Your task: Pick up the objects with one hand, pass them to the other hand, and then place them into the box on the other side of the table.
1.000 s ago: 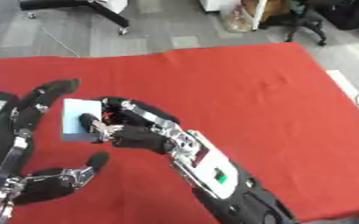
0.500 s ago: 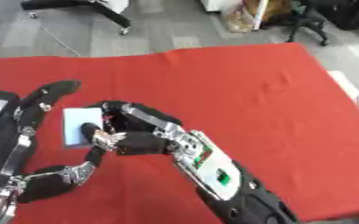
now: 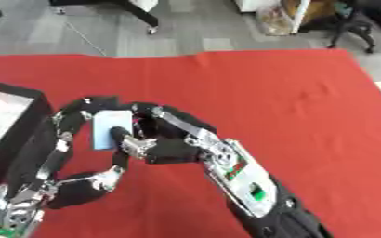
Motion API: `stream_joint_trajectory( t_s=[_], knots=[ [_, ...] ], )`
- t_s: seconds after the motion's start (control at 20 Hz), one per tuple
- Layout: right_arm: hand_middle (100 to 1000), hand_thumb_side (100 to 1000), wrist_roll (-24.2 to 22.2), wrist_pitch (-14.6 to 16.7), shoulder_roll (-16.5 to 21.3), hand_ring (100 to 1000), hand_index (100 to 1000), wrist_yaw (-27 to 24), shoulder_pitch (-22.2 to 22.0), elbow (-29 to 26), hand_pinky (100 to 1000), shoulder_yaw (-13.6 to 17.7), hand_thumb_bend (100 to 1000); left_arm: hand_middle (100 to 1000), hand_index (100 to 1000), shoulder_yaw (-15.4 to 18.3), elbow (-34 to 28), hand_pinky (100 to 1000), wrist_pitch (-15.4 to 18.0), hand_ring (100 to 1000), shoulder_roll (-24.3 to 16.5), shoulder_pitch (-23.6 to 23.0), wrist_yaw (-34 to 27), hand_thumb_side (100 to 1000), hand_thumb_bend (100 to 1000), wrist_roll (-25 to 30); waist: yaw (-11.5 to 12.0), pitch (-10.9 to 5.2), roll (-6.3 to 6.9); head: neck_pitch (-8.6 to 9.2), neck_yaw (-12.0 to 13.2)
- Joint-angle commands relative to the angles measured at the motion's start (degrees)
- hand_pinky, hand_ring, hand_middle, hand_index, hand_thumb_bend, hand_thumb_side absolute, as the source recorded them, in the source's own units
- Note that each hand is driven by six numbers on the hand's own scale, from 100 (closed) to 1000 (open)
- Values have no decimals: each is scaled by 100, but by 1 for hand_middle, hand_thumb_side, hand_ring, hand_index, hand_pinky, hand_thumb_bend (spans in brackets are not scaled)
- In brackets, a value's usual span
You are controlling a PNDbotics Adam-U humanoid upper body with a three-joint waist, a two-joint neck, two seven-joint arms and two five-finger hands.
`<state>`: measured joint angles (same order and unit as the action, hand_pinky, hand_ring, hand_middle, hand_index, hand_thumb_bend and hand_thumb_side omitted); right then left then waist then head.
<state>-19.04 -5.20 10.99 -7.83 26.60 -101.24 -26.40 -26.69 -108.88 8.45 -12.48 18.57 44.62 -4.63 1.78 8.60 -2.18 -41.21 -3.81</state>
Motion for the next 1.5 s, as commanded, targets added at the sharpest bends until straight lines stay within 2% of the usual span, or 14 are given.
stream_joint_trajectory(
  t_s=[0.05,0.35,0.55,0.6,0.65,0.8,1.05,1.2,1.25,1.35,1.4,1.45,1.5],
  knots=[
    [298,447,-94,99,41,541,330,13,68,-126,598,16,100,613,824,21,22,756,41,639,13,38,-95,413,100,143,-8,5,-23,-27,40],
    [298,444,-256,185,30,537,330,31,61,-115,596,-5,100,467,697,19,70,666,40,511,54,85,-366,408,100,-69,-16,11,-28,-39,27],
    [298,444,-364,236,26,537,330,24,57,-101,596,2,100,467,697,0,103,666,33,511,54,98,-449,408,100,-232,-20,12,-28,-40,27],
    [302,452,-379,248,22,534,335,20,58,-103,595,-1,100,334,580,8,98,559,32,405,65,100,-458,407,100,-251,-19,11,-28,-41,20],
    [306,447,-428,281,18,534,340,3,56,-118,595,-9,100,301,548,43,55,519,16,374,94,99,-504,404,100,-303,-20,11,-27,-44,8],
    [319,445,-604,371,8,538,356,-64,42,-131,599,31,100,291,540,67,-6,501,-10,361,76,95,-732,389,100,-548,-26,11,-22,-49,-5],
    [453,490,-754,565,-16,594,506,-172,15,-158,631,171,100,288,538,2,47,494,155,356,29,64,-848,368,100,-885,-35,11,-23,-50,-24],
    [453,490,-813,649,-21,594,506,-203,7,-131,631,210,100,288,538,-4,82,494,213,356,28,55,-844,368,100,-945,-35,11,-23,-50,-28],
    [558,727,-805,685,-50,650,689,-229,-7,-138,657,243,100,287,537,3,63,496,240,355,26,40,-843,353,100,-973,-36,10,-25,-44,-39],
    [577,875,-701,789,-104,660,736,-371,-51,-104,664,316,100,287,537,29,7,500,296,356,14,-16,-853,358,100,-1047,-34,10,-27,-37,-70],
    [579,909,-630,803,-126,660,742,-458,-65,-62,665,332,100,287,537,37,-9,501,313,356,11,-39,-858,358,100,-1071,-32,11,-28,-37,-83],
    [583,1000,-552,800,-145,662,753,-547,-75,-21,668,346,100,287,537,45,-20,501,326,356,10,-59,-860,361,100,-1090,-31,11,-29,-36,-94],
    [586,1000,-472,779,-158,663,760,-636,-82,16,670,359,100,287,537,52,-27,500,337,356,11,-81,-860,365,100,-1105,-29,12,-29,-36,-102]
  ],
)
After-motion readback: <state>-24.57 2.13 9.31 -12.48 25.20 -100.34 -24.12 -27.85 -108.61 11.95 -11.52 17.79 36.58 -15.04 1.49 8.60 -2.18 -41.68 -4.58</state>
